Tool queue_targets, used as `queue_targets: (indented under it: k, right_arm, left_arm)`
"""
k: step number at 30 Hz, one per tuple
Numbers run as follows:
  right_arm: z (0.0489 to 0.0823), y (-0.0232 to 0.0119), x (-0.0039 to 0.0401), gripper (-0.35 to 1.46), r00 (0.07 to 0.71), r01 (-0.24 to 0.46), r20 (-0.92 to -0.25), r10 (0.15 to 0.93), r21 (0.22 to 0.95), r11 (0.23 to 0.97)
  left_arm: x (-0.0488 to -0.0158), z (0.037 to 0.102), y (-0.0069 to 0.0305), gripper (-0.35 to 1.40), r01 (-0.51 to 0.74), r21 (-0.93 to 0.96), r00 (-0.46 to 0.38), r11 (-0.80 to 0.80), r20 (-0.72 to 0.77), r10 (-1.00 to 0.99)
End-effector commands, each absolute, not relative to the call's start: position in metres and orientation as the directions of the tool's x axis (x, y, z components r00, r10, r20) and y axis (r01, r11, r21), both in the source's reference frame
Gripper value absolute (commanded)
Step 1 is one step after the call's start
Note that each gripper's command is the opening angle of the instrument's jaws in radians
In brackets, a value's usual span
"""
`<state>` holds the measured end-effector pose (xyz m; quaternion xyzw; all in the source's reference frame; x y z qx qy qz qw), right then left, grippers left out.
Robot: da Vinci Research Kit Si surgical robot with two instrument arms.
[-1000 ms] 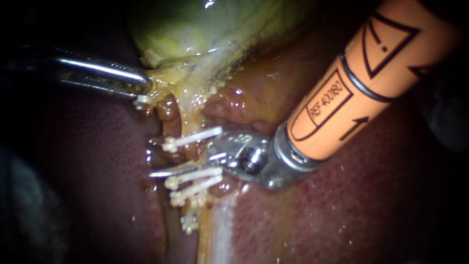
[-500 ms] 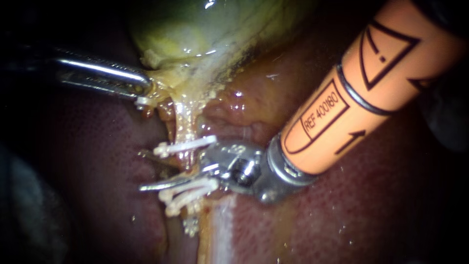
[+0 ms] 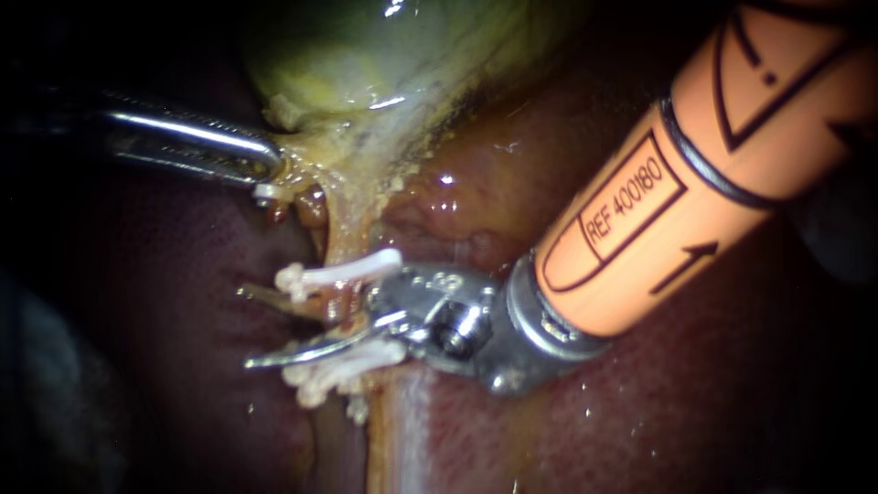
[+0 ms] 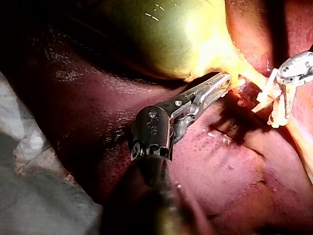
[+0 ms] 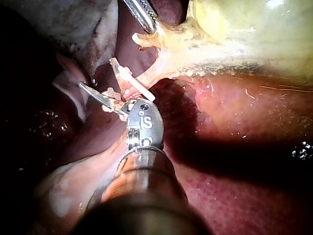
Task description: Go to the cutting position right tube
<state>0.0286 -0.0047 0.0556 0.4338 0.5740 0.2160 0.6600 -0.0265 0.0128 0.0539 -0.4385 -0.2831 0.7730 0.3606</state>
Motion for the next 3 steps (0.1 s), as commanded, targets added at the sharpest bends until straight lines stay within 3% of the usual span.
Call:
queue_targets:
  k: [1, 3]
  right_arm:
    - [0.0557, -0.0047, 0.0286, 1.28, 0.249, 0.211, -0.565, 0.786, 0.824, 0.526]
    - [0.0557, -0.0048, 0.0286, 1.28, 0.250, 0.209, -0.561, 0.789, 0.827, 0.522]
  left_arm:
    - [-0.0264, 0.0539, 0.0128, -0.35, -0.307, -0.755, -0.356, -0.579, -0.473, 0.806]
    - [-0.0265, 0.0539, 0.0128, -0.35, -0.307, -0.755, -0.356, -0.579, -0.473, 0.806]
